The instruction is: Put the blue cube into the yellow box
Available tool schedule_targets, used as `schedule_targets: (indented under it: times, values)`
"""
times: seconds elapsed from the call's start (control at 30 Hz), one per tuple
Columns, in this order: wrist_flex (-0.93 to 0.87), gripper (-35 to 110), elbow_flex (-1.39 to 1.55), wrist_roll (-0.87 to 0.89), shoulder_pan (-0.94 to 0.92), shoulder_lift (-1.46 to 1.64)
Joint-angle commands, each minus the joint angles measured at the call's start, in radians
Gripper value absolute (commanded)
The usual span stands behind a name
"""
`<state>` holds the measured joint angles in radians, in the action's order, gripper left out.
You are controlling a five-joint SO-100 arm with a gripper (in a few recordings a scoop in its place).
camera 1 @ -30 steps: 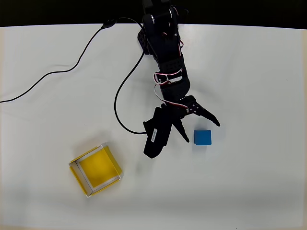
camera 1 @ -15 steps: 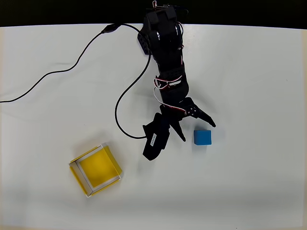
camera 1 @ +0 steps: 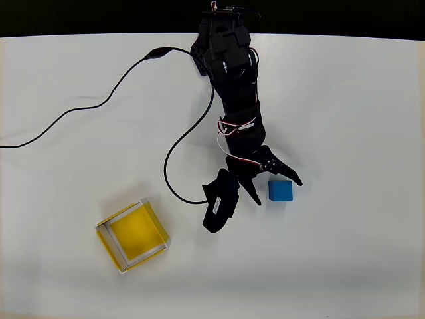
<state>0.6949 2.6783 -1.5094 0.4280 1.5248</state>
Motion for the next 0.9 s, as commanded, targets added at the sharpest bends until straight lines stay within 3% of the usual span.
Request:
schedule_targets:
  times: [0.0, 0.2, 0.6, 0.87]
  values:
    - [0.032, 52, -0.081, -0.003, 0.015, 0.014]
    - [0.023, 50, -0.114, -0.003, 0.032, -0.029]
    - [-0.011, 19, -0.156, -0.031, 0.049, -0.069]
    - [-0.018, 15, -0.181, -0.075, 0.009, -0.074]
